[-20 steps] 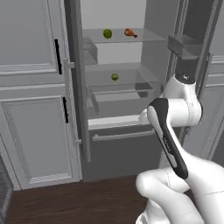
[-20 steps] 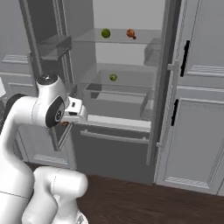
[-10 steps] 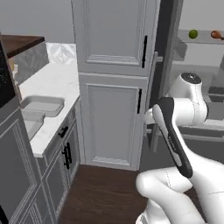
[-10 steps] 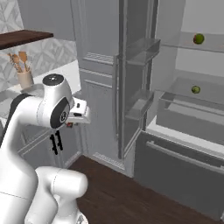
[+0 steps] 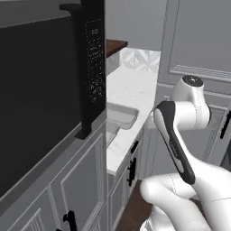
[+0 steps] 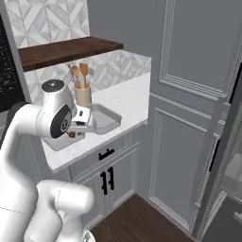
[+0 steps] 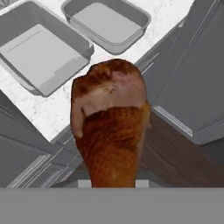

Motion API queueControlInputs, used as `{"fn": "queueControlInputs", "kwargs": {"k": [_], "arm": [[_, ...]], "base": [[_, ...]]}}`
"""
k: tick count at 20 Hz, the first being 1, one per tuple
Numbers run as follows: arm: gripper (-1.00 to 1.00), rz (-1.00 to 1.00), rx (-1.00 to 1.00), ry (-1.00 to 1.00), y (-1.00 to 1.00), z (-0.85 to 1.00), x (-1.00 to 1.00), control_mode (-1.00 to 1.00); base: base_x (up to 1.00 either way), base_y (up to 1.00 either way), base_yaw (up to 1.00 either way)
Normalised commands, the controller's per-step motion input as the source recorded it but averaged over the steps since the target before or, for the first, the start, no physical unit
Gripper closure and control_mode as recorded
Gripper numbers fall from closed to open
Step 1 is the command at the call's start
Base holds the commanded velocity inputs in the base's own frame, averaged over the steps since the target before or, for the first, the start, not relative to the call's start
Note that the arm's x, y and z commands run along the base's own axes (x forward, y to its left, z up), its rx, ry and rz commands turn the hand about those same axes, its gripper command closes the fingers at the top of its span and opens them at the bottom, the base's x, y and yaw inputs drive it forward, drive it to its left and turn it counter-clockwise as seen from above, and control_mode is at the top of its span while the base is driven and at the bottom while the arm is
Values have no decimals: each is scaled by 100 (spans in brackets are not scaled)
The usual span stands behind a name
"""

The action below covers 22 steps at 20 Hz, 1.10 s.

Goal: Place one lime and one chicken drumstick in each tupperware on the nearby counter, to pack two identical lunches.

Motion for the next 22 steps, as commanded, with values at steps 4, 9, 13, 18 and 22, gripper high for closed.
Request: {"fn": "queueControlInputs", "kwargs": {"k": [4, 9, 13, 18, 22], "arm": [[100, 0, 0, 0, 0, 0, 0, 100], [100, 0, 0, 0, 0, 0, 0, 100], [100, 0, 0, 0, 0, 0, 0, 100], [100, 0, 0, 0, 0, 0, 0, 100], [100, 0, 0, 0, 0, 0, 0, 100]], "base": [[92, -9, 30], [94, -4, 30], [100, -4, 37], [100, -5, 36], [100, 0, 40]]}}
